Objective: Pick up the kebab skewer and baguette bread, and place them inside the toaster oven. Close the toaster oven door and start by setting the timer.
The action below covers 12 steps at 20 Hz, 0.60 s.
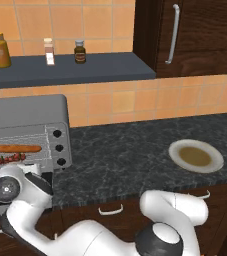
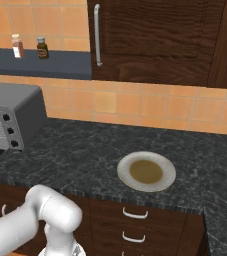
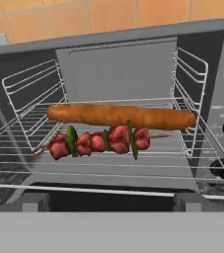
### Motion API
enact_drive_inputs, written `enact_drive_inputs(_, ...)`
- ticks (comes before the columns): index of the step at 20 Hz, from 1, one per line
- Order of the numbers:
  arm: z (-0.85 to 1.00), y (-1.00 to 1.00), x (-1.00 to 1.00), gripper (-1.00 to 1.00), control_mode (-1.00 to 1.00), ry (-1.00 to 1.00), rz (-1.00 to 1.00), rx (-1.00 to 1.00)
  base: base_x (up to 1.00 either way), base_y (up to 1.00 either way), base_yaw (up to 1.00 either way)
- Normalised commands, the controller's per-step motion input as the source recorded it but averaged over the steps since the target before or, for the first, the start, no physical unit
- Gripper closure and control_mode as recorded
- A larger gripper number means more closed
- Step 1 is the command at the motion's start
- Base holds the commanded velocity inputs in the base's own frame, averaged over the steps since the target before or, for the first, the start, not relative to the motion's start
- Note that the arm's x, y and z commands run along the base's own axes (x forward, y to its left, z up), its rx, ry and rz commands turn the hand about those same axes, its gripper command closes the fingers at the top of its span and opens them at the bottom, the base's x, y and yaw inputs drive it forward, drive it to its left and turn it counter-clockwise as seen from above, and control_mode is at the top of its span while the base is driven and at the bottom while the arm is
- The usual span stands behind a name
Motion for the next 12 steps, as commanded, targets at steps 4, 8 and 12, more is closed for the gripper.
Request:
enact_drive_inputs(4, -0.11, 0.01, -0.01, -1.0, -1.0, -0.2, 0.0, 0.0, 0.0, 0.0, 0.0)
enact_drive_inputs(8, 0.0, 0.0, 0.02, -1.0, -1.0, -0.14, 0.0, 0.0, 0.0, 0.0, 0.0)
enact_drive_inputs(12, 0.0, 0.0, 0.0, -1.0, -1.0, -0.11, 0.01, 0.0, 0.0, 0.0, 0.0)
